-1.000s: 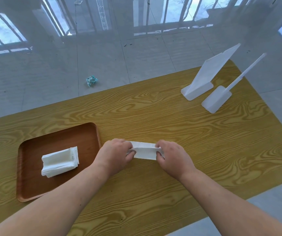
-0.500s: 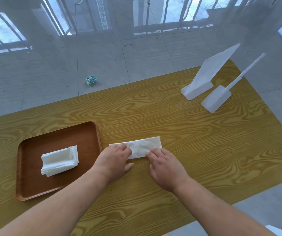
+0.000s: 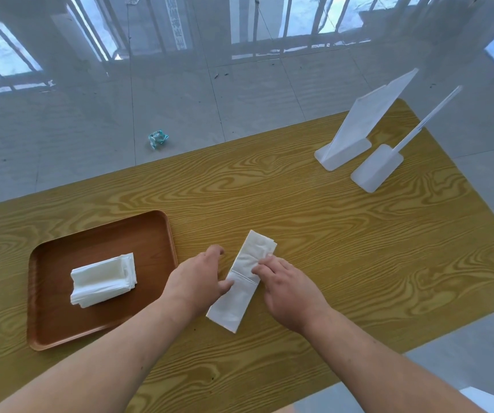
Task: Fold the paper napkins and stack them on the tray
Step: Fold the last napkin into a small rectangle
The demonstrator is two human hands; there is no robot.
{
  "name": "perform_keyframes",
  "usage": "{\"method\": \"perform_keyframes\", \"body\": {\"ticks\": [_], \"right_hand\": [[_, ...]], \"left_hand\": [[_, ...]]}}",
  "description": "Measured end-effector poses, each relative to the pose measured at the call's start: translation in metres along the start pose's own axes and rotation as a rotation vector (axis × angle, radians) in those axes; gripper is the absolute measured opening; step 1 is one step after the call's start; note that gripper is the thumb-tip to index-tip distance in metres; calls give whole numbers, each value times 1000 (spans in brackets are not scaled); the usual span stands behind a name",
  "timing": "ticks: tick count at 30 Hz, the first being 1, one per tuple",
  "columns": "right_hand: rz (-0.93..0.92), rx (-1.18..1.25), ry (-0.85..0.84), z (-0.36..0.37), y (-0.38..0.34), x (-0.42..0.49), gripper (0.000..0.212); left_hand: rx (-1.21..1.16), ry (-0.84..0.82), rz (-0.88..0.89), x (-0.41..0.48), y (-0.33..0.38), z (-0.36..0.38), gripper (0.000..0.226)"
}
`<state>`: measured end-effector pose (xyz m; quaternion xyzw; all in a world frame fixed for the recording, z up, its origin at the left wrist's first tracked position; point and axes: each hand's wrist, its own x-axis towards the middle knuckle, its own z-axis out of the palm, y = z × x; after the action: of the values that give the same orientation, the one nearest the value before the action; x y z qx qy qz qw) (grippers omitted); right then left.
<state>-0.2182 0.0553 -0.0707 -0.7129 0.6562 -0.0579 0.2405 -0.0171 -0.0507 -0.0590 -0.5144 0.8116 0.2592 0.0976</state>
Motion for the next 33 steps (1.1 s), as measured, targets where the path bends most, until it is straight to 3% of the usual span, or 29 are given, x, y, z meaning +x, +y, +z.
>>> {"method": "perform_keyframes", "body": {"ticks": [10,13,16,20,23,26,28,33], "right_hand": [[1,80,-97,4,-9,-2,60],[33,53,19,4,-11,-8,55],[186,207,159,5,-14,-11,46],[532,578,181,-3,-15,-5,44],[663,849,161,-14,-11,4,46],[761,1121,6,-22,-8,12,43],[776,1295,-74,-26,-9,14,36],[652,1352,-28,-32,-9,20,8]], "left_hand": [[-17,-5,-136,1,23,10,51],[-108,-20,-208,3,28,11,38],[-195,-53,-233,5,29,13,26],[-573,-85,-317,8,24,13,21],[-1017,-123,-386,9,20,7,38],[-1326,-180,-397,11,19,-4,53],[-1422,-207,-376,13,17,-10,58],[-1448,-236,-296,14,16,-17,62]]}}
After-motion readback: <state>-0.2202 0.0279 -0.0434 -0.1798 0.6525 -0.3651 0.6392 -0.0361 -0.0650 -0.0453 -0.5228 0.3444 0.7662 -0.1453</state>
